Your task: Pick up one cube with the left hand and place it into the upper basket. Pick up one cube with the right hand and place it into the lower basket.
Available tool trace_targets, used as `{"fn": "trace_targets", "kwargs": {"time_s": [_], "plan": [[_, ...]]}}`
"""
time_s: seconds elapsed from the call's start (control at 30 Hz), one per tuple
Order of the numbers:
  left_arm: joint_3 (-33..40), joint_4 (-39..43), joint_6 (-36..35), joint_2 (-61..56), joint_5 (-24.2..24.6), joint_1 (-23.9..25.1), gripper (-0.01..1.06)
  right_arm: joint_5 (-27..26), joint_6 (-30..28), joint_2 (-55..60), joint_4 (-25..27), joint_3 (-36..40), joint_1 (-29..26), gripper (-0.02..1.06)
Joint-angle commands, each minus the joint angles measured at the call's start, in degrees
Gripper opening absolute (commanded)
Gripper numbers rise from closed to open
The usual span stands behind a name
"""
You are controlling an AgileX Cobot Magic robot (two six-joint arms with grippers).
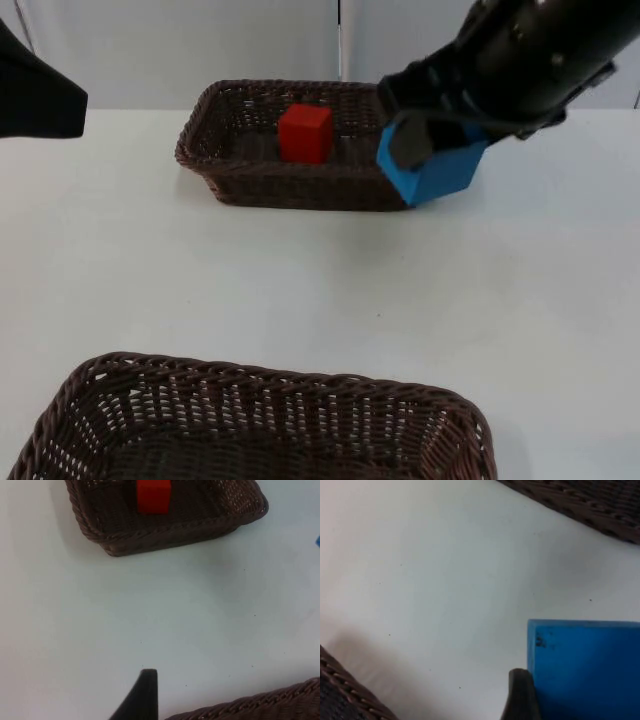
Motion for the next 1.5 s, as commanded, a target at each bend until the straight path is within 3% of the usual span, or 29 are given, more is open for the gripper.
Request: {"fn": "trace_targets", "kwargs": {"time_s": [0.0,0.27,0.87,1.07,1.47], "plan": [[0.3,0.2,-0.1,-0.4,-0.2,0.1,0.96,0.7,-0.5,-1.7,-0.2,-0.4,0.7,0.00],[0.3,0.3,-0.1,-0.4,-0.2,0.1,0.96,1.6,-1.3,-3.1,-2.9,-0.4,5.7,0.00],[0.3,0.3,-0.1,-0.4,0.0,0.1,0.96,2.1,-2.4,-3.1,-3.1,3.4,20.4,0.00],[0.3,0.4,-0.1,-0.4,-0.3,0.1,0.96,-1.8,-2.4,-3.1,-3.0,7.6,23.9,0.00],[0.3,0.4,0.1,-0.4,-0.3,0.1,0.96,-9.0,-2.4,-3.0,-2.7,15.0,24.6,0.00]]}}
